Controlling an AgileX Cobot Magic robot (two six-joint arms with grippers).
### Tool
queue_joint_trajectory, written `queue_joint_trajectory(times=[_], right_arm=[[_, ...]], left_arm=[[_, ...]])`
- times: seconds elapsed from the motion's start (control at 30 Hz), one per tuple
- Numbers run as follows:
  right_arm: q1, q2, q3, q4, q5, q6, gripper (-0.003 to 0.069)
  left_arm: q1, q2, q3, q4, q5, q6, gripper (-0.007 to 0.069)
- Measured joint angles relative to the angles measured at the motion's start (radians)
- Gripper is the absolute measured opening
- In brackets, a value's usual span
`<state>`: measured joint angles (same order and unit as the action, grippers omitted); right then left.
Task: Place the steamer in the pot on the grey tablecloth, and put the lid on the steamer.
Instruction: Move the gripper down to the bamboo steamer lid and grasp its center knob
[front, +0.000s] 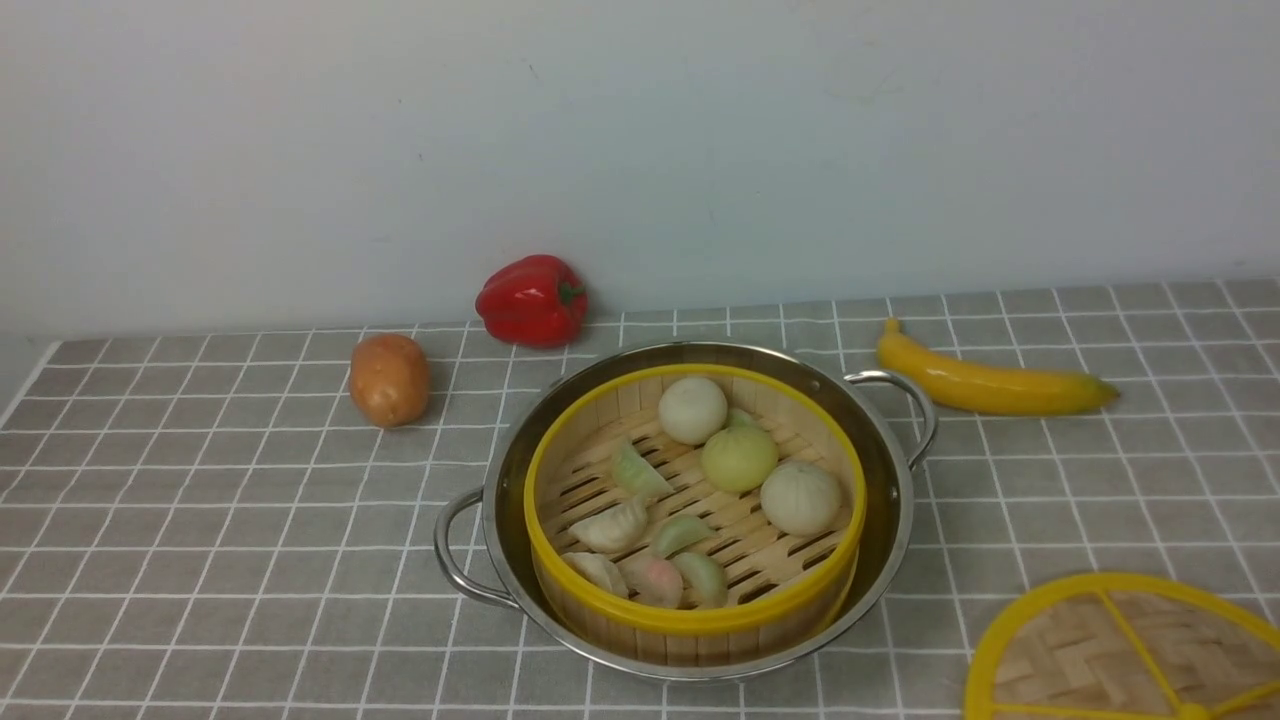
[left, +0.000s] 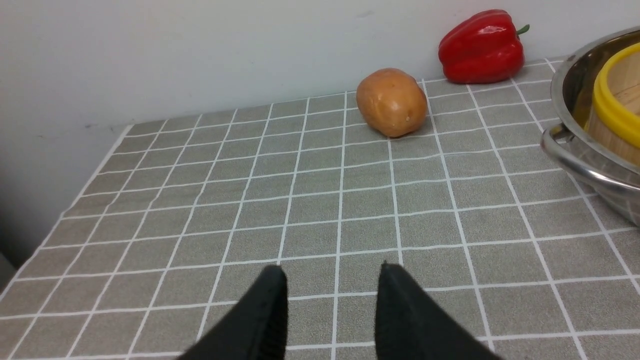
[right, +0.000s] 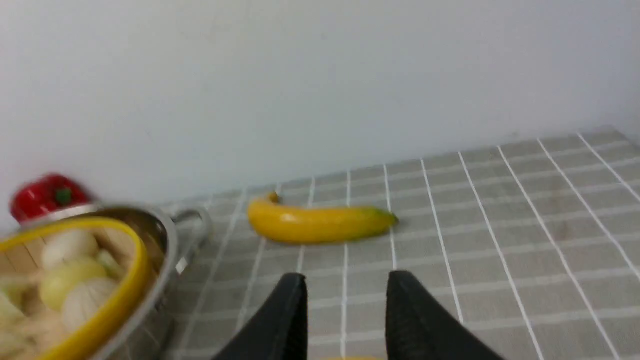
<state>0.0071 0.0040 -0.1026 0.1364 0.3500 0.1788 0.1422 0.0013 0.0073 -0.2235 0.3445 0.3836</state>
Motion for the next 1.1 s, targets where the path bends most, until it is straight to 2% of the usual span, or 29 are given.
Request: queue_joint_trajectory(times=[0.07, 0.13, 0.2, 0.27, 0.4, 0.53, 0.57, 0.63, 0.7, 0.73, 0.83, 0.9, 1.1], right_arm=[[0.0, 0.006, -0.067, 0.026, 0.024, -0.031, 0.0242], [0.0, 0.038, -0.229, 0.08, 0.143, -0.11, 0.0242], [0.0, 0.055, -0.29, 0.101, 0.209, -0.127, 0.0242], [0.0, 0.091, -0.422, 0.172, 0.357, -0.144, 0.0242], [0.0, 0.141, -0.547, 0.326, 0.411, -0.152, 0.0242], [0.0, 0.162, -0.598, 0.38, 0.44, -0.158, 0.0242], [0.0, 0.165, -0.617, 0.392, 0.488, -0.19, 0.0242], [0.0, 0.169, -0.627, 0.391, 0.557, -0.221, 0.0242], [0.0, 0.193, -0.631, 0.349, 0.774, -0.298, 0.0242], [0.0, 0.216, -0.631, 0.323, 0.818, -0.312, 0.0242], [0.0, 0.297, -0.63, 0.229, 0.868, -0.335, 0.0242], [0.0, 0.444, -0.63, 0.138, 0.878, -0.368, 0.0242], [0.003, 0.779, -0.633, 0.077, 0.877, -0.438, 0.0242]], left_arm=[[0.0, 0.0, 0.0, 0.0, 0.0, 0.0, 0.0243], [0.0, 0.0, 0.0, 0.0, 0.0, 0.0, 0.0243], [0.0, 0.0, 0.0, 0.0, 0.0, 0.0, 0.0243], [0.0, 0.0, 0.0, 0.0, 0.0, 0.0, 0.0243], [0.0, -0.001, 0.0, 0.0, 0.0, 0.0, 0.0243], [0.0, -0.001, 0.0, 0.0, 0.0, 0.0, 0.0243], [0.0, -0.001, 0.0, 0.0, 0.0, 0.0, 0.0243], [0.0, -0.001, 0.0, 0.0, 0.0, 0.0, 0.0243], [0.0, -0.001, 0.0, 0.0, 0.0, 0.0, 0.0243], [0.0, -0.001, 0.0, 0.0, 0.0, 0.0, 0.0243], [0.0, -0.001, 0.0, 0.0, -0.001, 0.0, 0.0243], [0.0, -0.001, 0.0, 0.0, -0.001, 0.0, 0.0243], [0.0, -0.001, 0.0, 0.0, -0.001, 0.0, 0.0243]])
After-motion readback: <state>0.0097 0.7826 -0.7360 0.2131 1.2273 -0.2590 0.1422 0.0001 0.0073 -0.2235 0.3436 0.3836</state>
